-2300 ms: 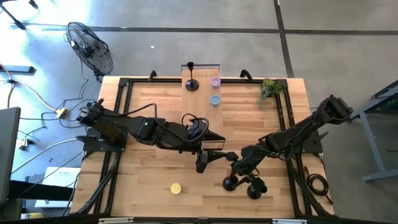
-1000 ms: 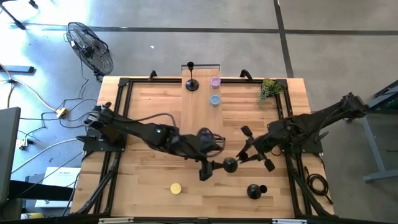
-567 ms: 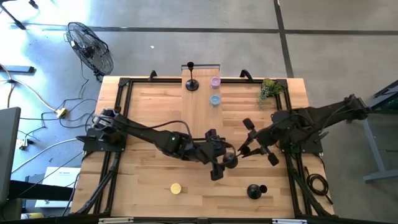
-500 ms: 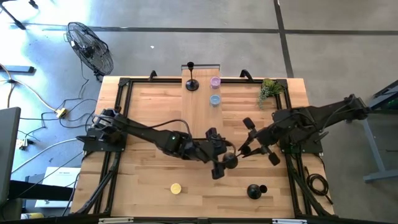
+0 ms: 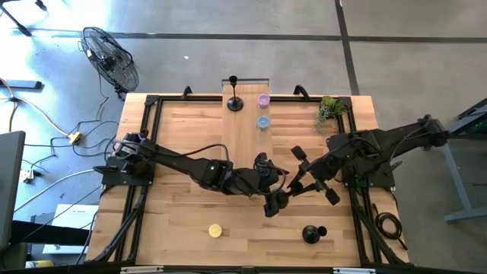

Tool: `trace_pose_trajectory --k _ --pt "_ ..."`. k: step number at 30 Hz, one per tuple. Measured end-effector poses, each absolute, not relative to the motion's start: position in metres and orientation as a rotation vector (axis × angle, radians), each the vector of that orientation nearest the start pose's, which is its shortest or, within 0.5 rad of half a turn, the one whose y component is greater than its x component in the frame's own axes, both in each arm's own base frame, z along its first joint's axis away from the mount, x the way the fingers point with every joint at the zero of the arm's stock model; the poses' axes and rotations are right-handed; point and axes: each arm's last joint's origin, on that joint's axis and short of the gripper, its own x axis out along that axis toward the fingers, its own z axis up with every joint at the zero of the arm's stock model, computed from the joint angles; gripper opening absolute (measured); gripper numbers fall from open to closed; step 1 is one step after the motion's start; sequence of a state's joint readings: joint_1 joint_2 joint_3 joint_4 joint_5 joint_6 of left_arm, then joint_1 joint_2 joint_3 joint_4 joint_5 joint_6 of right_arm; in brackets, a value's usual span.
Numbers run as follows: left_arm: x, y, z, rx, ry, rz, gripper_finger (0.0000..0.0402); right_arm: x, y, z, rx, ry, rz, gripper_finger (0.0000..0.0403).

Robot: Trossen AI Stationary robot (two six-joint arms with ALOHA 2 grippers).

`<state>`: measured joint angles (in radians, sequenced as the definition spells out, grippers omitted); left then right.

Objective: Pick & Place candle stick holders
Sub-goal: Put the left black candle holder on the shelf

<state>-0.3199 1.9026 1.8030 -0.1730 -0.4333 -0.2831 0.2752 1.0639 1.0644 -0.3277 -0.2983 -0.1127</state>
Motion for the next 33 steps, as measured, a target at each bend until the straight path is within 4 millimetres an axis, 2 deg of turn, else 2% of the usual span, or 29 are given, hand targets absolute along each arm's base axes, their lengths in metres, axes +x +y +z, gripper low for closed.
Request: trace_pose_trajectory --k 13,25,29,33 --pt "0.427 -0.129 0.362 -0.171 0.248 0.131 0.0309 0.216 0.07 0.381 -0.15 0.244 0.592 0.0093" --pt "0.427 -0.13 0.361 -0.169 0.258 0.119 0.0306 0.216 0.07 0.382 -0.169 0.237 0.594 0.0093" --pt "0.427 -0.129 0.361 -0.166 0.266 0.12 0.0276 0.217 0.07 0.382 -0.172 0.235 0.593 0.0093" --pt "0.426 -0.129 0.359 -0.16 0.283 0.123 0.0222 0.217 0.07 0.382 -0.175 0.235 0.593 0.0093"
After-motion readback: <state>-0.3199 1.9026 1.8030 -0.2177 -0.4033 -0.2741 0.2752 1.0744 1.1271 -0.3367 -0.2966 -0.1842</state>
